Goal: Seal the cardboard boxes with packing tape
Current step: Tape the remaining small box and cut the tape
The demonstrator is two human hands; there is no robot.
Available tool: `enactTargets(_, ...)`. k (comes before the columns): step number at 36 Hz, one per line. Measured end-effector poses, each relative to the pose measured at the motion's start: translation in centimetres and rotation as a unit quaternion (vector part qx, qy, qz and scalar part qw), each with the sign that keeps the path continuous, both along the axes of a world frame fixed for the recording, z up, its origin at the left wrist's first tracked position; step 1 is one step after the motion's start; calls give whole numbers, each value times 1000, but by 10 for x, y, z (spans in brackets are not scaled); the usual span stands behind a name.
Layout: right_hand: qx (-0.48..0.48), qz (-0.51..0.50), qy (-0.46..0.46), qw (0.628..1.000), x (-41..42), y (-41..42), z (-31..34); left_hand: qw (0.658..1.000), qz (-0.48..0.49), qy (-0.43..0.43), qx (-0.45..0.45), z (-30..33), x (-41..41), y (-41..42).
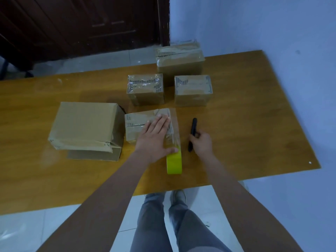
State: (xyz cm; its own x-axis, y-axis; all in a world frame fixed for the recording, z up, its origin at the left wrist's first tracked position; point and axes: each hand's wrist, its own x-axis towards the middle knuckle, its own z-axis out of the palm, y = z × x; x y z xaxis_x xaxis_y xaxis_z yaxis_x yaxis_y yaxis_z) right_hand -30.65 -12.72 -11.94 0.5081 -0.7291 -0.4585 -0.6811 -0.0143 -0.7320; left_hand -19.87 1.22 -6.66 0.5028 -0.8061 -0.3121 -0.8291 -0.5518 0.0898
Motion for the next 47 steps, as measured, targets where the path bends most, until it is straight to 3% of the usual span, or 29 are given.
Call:
enactTargets(2,161,-130,-134,969,-7,-3,12,1000,0,0,-2,0,0,0)
enactTargets(5,334,-221,-291,869,-17,-3,31,1000,3,4,-6,1,0,1)
enactTargets(7,368,-233,-338,834,-23,-1,40,1000,4,6,-6,2,-1,1)
enactTargets(10,377,-230,-370,818,-28,3,51,1000,2,6,-8,2,-1,1)
enactTargets(17,290,-165,-326,885,-30,19,54,1000,5,-8,-9,1,-3,0)
enactTargets(21,184,-91,-282,937,-30,30,51,1000,9,-7,-13,0,-3,0)
enactTargets(24,93,-56,-274,956,-31,37,51,1000,9,-10,-21,-1,-4,1)
enactTargets(29,-26,-8,-263,965,-30,47,50,999,10,-17,-28,-1,-5,2)
enactTargets(36,-168,41,-267,948,-32,64,58,999,9,-23,-29,-3,-7,3)
enactTargets(47,-182,-22,-290,939,-37,64,60,999,23,-22,-39,-3,-10,3)
